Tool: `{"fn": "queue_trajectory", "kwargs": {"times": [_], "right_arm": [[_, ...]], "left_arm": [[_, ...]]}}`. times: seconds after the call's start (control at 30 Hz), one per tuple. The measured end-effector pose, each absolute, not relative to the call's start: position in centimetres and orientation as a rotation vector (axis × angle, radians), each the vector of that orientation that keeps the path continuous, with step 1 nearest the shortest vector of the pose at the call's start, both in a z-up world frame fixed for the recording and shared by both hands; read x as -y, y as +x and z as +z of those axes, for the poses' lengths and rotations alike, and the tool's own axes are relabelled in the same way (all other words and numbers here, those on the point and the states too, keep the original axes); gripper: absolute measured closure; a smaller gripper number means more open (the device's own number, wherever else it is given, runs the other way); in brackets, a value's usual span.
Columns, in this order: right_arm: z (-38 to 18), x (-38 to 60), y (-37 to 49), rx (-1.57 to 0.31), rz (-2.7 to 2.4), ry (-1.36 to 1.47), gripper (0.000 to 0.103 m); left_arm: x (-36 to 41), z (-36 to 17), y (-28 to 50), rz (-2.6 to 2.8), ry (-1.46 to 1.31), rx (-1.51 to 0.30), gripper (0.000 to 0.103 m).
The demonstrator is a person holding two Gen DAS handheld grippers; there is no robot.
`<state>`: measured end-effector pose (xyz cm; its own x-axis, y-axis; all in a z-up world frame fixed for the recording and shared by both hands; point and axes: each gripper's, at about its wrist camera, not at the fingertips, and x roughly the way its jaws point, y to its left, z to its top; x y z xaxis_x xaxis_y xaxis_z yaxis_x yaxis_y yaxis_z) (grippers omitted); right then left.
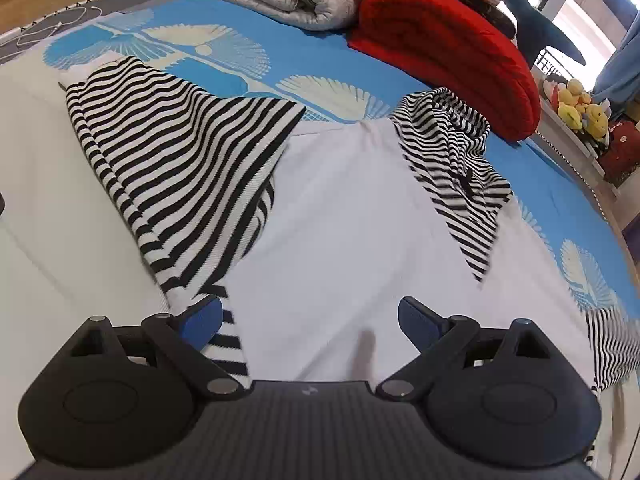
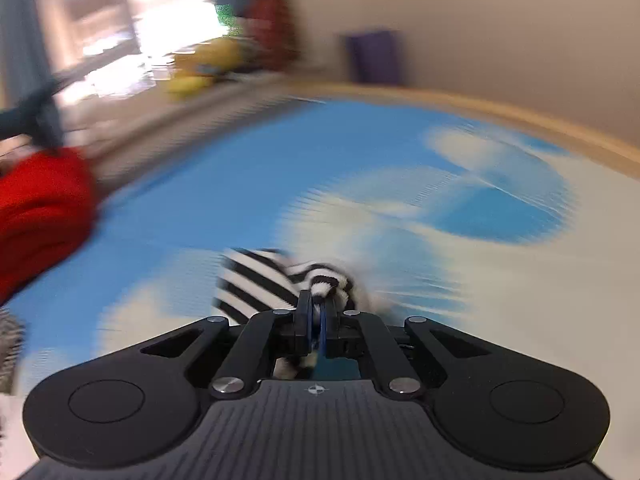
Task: Fold small clothes
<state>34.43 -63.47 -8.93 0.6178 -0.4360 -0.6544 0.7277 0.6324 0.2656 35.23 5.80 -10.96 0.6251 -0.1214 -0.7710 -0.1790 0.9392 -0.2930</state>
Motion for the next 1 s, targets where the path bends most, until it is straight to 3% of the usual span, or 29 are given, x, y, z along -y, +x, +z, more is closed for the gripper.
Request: {"fn": "queue_trajectory", "kwargs": {"times": [0.13, 0.2, 0.23, 0.27, 0.3, 0.33, 0.57, 0.8, 1.0], "right_arm": [[-13.0, 65.6, 30.8, -0.632, -0.757, 0.648, 0.093], [-12.5, 64.4, 30.7, -0.64, -0.778, 0.633, 0.081], [-12.0, 63.7, 30.7, -0.676, -0.813, 0.634, 0.062], [-11.2, 63.0, 30.4, -0.698, -0.87, 0.626, 0.033], [-10.1, 62.2, 29.8, -0.683, -0.914, 0.607, 0.023], [-8.6, 60.9, 28.9, -0.625, -0.912, 0.575, 0.02], [-0.7, 47.4, 21.3, -0.519, -0.502, 0.483, 0.014], [-4.2, 34.3, 14.2, -0.616, -0.276, 0.542, 0.014], [-5.1, 30.4, 14.8, -0.611, -0.3, 0.543, 0.014]], "left_arm": [[-5.9, -11.0, 35.2, 0.053, -0.367, -0.894, 0.006], [-6.0, -10.8, 35.1, 0.065, -0.382, -0.884, 0.006], [-6.1, -10.6, 35.1, 0.073, -0.387, -0.876, 0.006], [-6.2, -10.5, 35.1, 0.082, -0.386, -0.867, 0.006], [-6.2, -10.2, 35.0, 0.093, -0.381, -0.857, 0.006], [-6.3, -10.0, 35.0, 0.099, -0.372, -0.849, 0.006], [-7.3, -8.4, 34.1, 0.125, -0.252, -0.82, 0.006], [-13.5, -7.1, 32.2, 0.188, -0.377, -0.79, 0.006], [-22.3, -6.5, 34.3, 0.284, -0.579, -0.777, 0.006]]}}
